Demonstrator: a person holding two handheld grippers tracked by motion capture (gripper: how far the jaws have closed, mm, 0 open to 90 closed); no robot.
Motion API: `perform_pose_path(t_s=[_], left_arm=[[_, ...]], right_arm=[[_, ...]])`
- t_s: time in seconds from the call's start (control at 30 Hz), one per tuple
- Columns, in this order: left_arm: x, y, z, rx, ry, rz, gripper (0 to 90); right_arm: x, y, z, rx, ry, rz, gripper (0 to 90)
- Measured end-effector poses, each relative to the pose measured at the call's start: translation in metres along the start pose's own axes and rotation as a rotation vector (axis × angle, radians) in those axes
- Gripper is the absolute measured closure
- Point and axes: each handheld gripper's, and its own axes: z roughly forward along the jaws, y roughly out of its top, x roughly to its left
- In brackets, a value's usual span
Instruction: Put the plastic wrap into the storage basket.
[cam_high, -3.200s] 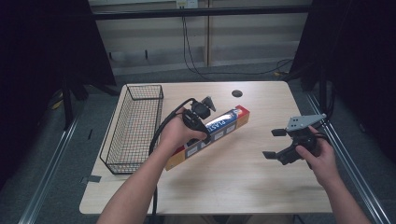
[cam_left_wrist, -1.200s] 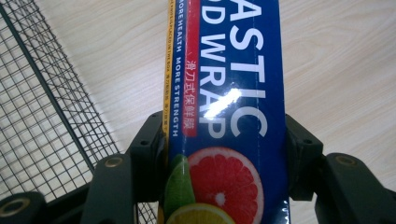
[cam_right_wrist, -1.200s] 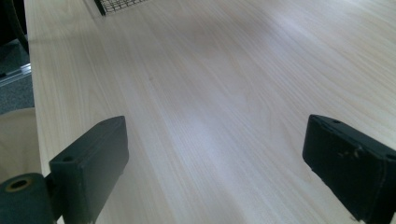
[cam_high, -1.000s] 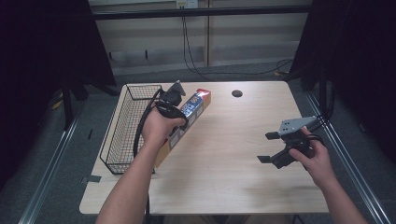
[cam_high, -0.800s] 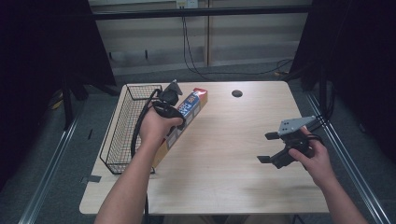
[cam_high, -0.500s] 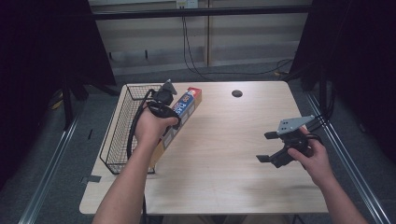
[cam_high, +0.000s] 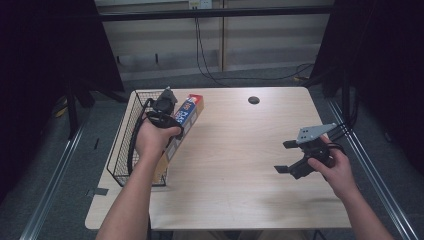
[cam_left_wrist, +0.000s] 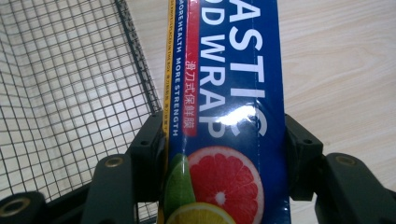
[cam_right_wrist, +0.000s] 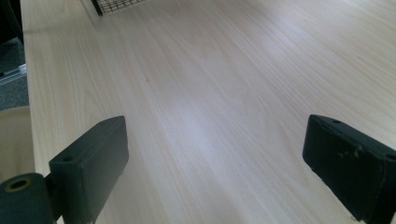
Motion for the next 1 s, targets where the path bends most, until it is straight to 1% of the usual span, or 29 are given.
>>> perform_pose_path(t_s=[0.03,0.07,0.1,0.17,0.23,0.3,0.37,0.4,0.43,0.53,0.57,0.6,0.67,0.7,0.77,0.97,1.0], left_arm=[[0.001,-0.001,0.0,0.002,0.009,-0.003,44.1],[0.002,-0.002,-0.001,0.0,0.008,-0.014,44.1],[0.004,-0.002,-0.001,-0.001,0.012,-0.009,44.1],[0.005,-0.003,-0.001,0.001,0.025,-0.013,44.1],[0.007,-0.004,-0.002,-0.001,0.029,-0.024,44.1],[0.009,-0.004,-0.002,-0.001,0.034,-0.018,44.1],[0.009,-0.005,-0.002,-0.004,0.032,-0.033,44.1],[0.01,-0.004,-0.002,-0.001,0.035,-0.027,44.1],[0.01,-0.004,-0.003,-0.002,0.044,-0.029,44.1],[0.011,-0.004,-0.004,-0.011,0.052,-0.034,44.1],[0.012,-0.004,-0.004,-0.009,0.051,-0.03,44.1],[0.013,-0.004,-0.004,-0.01,0.047,-0.038,44.1],[0.015,-0.004,-0.004,-0.008,0.052,-0.041,44.1],[0.015,-0.004,-0.004,-0.009,0.051,-0.05,44.1],[0.017,-0.004,-0.004,-0.01,0.053,-0.052,44.2],[0.021,-0.006,-0.006,-0.01,0.055,-0.082,44.1],[0.023,-0.006,-0.006,-0.01,0.065,-0.081,44.1]], right_arm=[[0.0,0.0,0.0,0.0,-0.002,-0.004,6.9],[0.0,0.0,0.0,-0.002,-0.002,-0.003,6.9],[0.0,0.0,-0.001,-0.005,0.0,-0.001,6.9],[0.0,0.0,-0.001,-0.002,-0.002,-0.004,6.9],[0.001,-0.001,-0.001,0.002,-0.004,-0.006,6.9],[0.001,-0.001,0.0,0.005,-0.005,-0.007,6.9],[0.001,-0.001,0.0,0.005,-0.005,-0.006,6.9],[0.001,-0.001,0.0,0.006,-0.005,-0.005,6.9],[0.001,-0.002,0.0,0.004,-0.003,-0.003,6.9],[0.001,-0.002,0.0,0.006,-0.003,-0.002,6.9],[0.001,-0.001,0.0,0.006,-0.004,-0.001,6.9],[0.001,-0.001,0.0,0.005,-0.006,-0.005,6.9],[0.002,-0.002,0.001,0.007,-0.013,-0.003,7.0],[0.002,-0.002,0.001,0.008,-0.014,-0.003,7.0],[0.001,-0.002,0.0,0.006,-0.014,-0.004,7.0],[0.002,-0.003,-0.001,0.004,-0.012,0.003,7.0],[0.002,-0.003,-0.001,0.004,-0.011,0.004,7.0]])
